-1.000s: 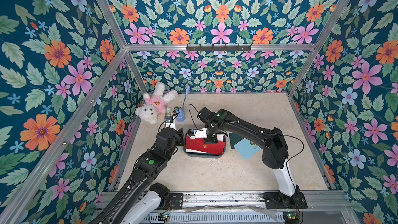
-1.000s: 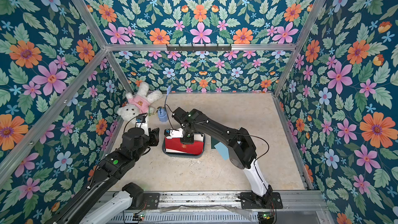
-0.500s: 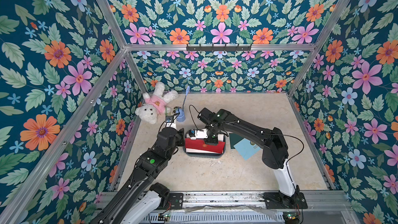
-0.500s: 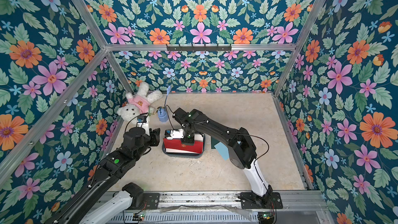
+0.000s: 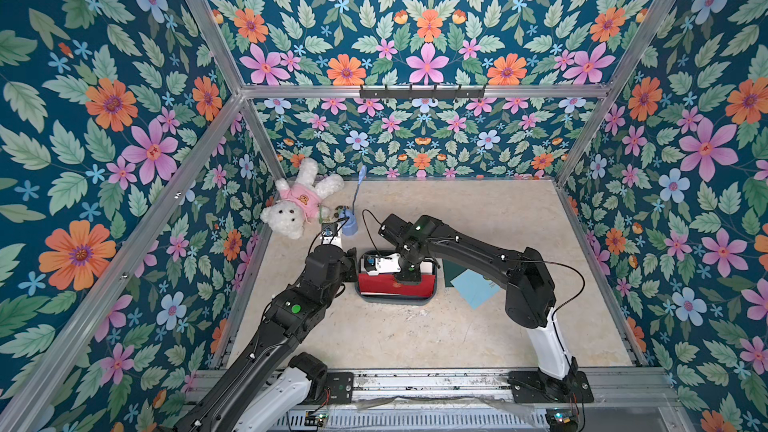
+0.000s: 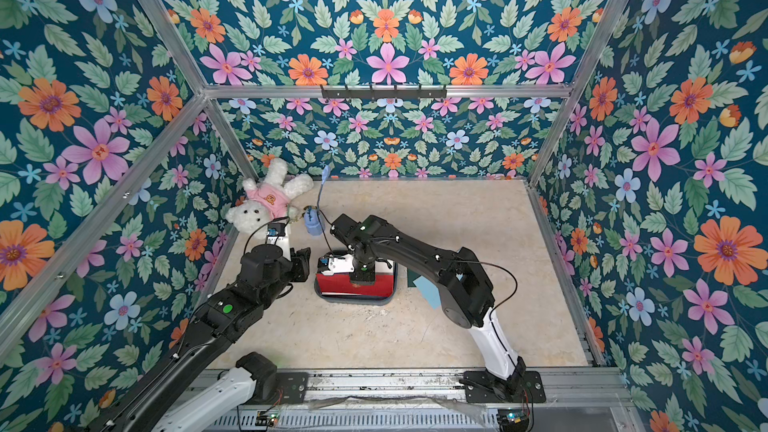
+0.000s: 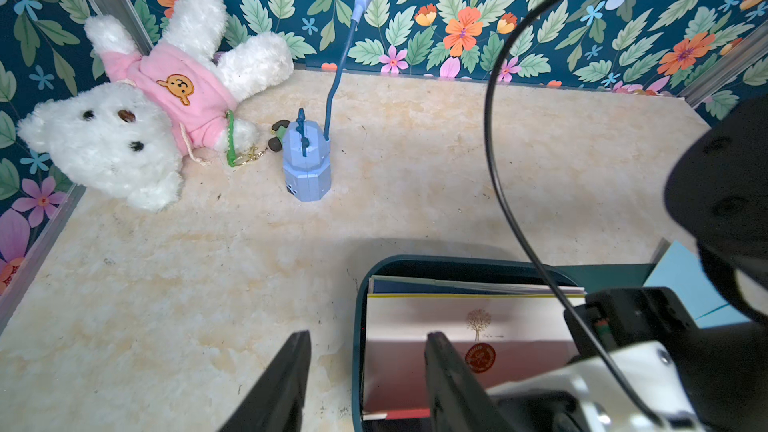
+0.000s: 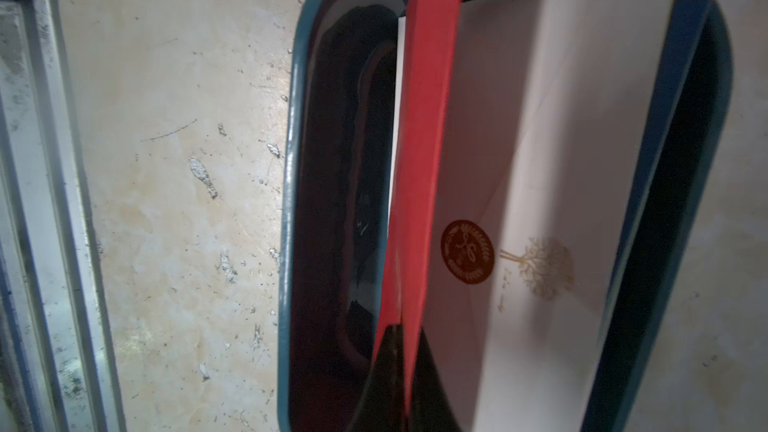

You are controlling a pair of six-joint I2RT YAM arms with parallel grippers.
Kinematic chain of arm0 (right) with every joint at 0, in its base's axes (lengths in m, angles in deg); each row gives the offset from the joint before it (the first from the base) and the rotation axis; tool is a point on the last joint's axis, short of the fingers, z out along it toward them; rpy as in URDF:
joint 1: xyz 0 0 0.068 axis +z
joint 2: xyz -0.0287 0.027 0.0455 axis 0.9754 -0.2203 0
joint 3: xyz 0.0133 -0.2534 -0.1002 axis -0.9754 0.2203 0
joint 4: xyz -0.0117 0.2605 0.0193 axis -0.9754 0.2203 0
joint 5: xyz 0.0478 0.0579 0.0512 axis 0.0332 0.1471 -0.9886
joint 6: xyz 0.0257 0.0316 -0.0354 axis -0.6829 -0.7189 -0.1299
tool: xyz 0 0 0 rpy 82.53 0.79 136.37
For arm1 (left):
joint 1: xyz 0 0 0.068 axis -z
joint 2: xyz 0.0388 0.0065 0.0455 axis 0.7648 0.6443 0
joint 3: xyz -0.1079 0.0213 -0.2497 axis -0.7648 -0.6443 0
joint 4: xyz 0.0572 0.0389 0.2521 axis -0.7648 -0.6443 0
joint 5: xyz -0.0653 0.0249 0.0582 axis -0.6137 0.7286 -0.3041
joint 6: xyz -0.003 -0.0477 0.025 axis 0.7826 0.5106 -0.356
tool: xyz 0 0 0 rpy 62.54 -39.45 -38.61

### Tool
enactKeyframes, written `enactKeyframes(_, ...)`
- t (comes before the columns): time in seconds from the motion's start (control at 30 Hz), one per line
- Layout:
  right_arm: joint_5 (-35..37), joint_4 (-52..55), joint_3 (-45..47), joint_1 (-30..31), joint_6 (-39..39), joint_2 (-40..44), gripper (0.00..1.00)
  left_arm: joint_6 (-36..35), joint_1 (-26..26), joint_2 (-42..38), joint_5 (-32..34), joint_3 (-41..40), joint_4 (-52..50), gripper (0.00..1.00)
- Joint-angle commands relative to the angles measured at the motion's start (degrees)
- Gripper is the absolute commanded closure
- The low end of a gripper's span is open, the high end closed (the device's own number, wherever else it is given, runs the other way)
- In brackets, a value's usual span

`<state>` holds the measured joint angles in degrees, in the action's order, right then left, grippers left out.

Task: Put the sealed envelopes into the storage box
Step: Place the envelope in the storage box, then pick up the envelope from the center of the board.

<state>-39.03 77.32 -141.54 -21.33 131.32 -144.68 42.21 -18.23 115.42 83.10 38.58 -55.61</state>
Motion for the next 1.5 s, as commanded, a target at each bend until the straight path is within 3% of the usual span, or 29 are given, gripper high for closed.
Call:
enactKeyframes(0.0, 0.7, -0.9, -0.1, 0.2, -0.2, -0.7, 0.92, 0.3, -0.1, 0.1, -0.2, 0.2, 0.8, 0.49)
enactKeyframes(0.07, 2.2, -2.2, 0.1, 0.3, -1.2, -0.8, 0.77, 0.3, 0.0, 0.2, -0.2, 0.3, 0.8, 0.48)
enactKeyframes(0.13, 3.8, -3.3, 0.1, 0.2, -2.3, -0.7, 0.71, 0.5, 0.0, 0.2, -0.2, 0.2, 0.8, 0.48)
enactKeyframes(0.37, 1.9, -7.3, 0.2, -2.5, -4.8, 2.0, 0.62, 0.5, 0.0, 0.2, -0.1, 0.5, 1.2, 0.47)
enactKeyframes(0.53, 3.3, -16.3, 5.3, -5.2, -7.5, 6.2, 0.61, 0.6, 0.0, 1.3, -0.6, 0.9, 2.4, 0.46)
enactKeyframes(0.63, 0.7, -22.7, 9.0, -7.8, -13.3, 9.6, 0.6, 1.0, 0.0, 2.9, -1.6, 1.2, 3.8, 0.46)
enactKeyframes(0.73, -0.9, -34.9, 18.8, -11.0, -22.7, 16.3, 0.6, 1.8, 0.0, 6.1, -5.2, 1.7, 6.5, 0.47)
enactKeyframes(0.9, 0.8, -58.9, 42.4, -18.9, -47.4, 31.4, 0.61, 2.4, 0.0, 17.4, -15.0, 6.0, 10.7, 0.54)
enactKeyframes(1.0, 7.6, -65.5, 55.7, -22.5, -59.5, 40.2, 0.6, 2.6, 0.4, 27.0, -22.6, 10.9, 12.6, 0.59)
enactKeyframes(1.17, 10.4, -68.2, 73.8, -29.5, -70.7, 53.8, 0.6, -1.4, 7.6, 42.5, -26.2, 21.8, 14.0, 0.61)
enactKeyframes(1.37, 3.7, -71.5, 89.1, -44.1, -83.0, 66.1, 0.6, -1.2, 13.0, 61.6, -30.4, 38.4, 12.3, 0.62)
enactKeyframes(1.47, 4.0, -71.6, 93.1, -48.0, -85.9, 69.6, 0.56, -0.9, 15.4, 70.2, -32.5, 46.4, 10.6, 0.64)
